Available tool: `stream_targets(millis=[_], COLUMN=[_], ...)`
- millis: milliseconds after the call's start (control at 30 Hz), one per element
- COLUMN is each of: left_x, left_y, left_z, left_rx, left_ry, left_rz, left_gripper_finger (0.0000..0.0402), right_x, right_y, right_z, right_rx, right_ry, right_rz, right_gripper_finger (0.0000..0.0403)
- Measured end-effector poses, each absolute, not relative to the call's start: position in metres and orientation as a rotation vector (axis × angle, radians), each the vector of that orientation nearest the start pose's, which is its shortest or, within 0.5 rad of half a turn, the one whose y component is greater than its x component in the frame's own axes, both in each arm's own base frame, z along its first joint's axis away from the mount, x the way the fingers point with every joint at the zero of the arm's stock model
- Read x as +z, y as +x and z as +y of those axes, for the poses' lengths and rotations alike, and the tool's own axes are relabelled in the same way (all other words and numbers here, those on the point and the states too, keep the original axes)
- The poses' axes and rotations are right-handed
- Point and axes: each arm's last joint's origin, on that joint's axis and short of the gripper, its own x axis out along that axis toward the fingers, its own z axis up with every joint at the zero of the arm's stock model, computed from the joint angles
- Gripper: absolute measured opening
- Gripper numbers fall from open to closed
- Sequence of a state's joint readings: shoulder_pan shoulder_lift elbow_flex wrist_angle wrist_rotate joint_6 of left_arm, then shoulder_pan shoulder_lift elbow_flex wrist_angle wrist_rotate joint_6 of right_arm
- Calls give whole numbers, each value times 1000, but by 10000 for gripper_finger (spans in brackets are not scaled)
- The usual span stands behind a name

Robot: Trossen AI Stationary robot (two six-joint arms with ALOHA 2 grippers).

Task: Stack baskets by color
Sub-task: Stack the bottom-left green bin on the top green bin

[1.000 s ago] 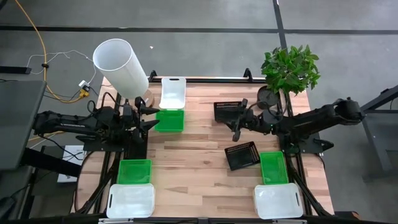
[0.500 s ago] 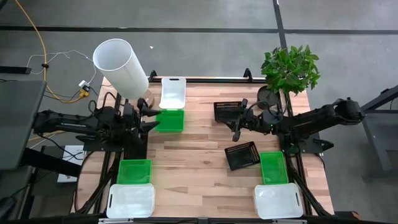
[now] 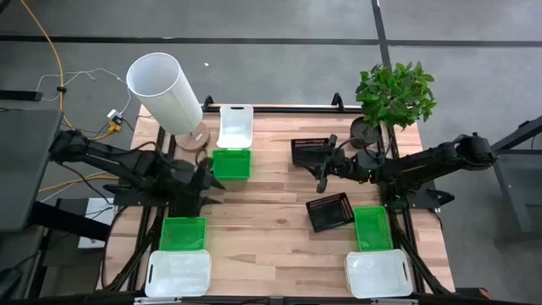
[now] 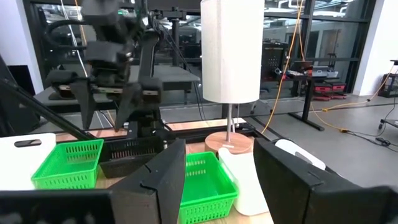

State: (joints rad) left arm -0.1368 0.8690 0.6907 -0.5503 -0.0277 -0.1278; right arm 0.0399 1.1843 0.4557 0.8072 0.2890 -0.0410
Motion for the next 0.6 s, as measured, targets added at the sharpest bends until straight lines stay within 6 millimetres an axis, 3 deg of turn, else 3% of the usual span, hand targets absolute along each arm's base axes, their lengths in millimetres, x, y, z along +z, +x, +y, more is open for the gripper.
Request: stream_targets(millis=[267, 600], left_x=[251, 215], left_y=[173, 192], left_z=[-48, -73], left_rx=[-168, -182], left_ry=[30, 108], left_rz=[963, 1176], left_gripper_finger=[213, 213], right_x=[237, 236], right_y=[239, 239], right_z=[1, 1], right_rx=[-250, -250], right_ry=[-28, -30], right_rz=[-70, -63], right_gripper_finger=[177, 177])
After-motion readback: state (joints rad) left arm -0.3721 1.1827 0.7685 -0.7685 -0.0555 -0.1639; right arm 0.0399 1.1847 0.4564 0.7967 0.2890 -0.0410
